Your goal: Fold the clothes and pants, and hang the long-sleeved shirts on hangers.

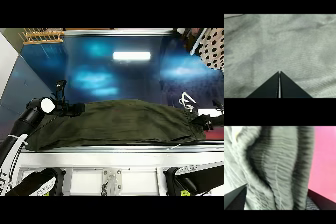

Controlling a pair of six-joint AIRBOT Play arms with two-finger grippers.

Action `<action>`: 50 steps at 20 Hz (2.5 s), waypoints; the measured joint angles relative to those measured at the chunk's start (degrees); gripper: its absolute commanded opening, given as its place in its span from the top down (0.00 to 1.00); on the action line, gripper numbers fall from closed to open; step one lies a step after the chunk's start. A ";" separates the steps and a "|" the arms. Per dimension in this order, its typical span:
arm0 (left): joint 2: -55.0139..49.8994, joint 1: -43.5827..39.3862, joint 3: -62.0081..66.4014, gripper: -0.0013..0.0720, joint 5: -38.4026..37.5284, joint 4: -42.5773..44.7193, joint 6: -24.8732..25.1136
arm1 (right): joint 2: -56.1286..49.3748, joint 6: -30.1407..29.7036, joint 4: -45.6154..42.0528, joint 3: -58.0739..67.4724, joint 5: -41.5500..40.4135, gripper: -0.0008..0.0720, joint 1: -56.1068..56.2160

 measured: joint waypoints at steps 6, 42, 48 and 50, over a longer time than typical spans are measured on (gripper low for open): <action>0.00 0.00 0.00 0.97 -0.02 0.00 0.00 | -0.02 0.00 0.20 -0.52 0.44 0.19 3.96; -37.59 -23.30 27.87 0.97 -0.42 -0.09 6.16 | 32.30 20.87 1.33 14.43 10.73 0.92 18.67; -40.57 -25.33 30.51 0.97 -1.14 -0.76 6.29 | 35.10 20.87 9.18 17.11 10.78 0.92 24.28; -40.85 -25.51 30.62 0.97 -1.22 -1.90 6.29 | 35.76 20.87 12.63 17.44 10.80 0.92 26.23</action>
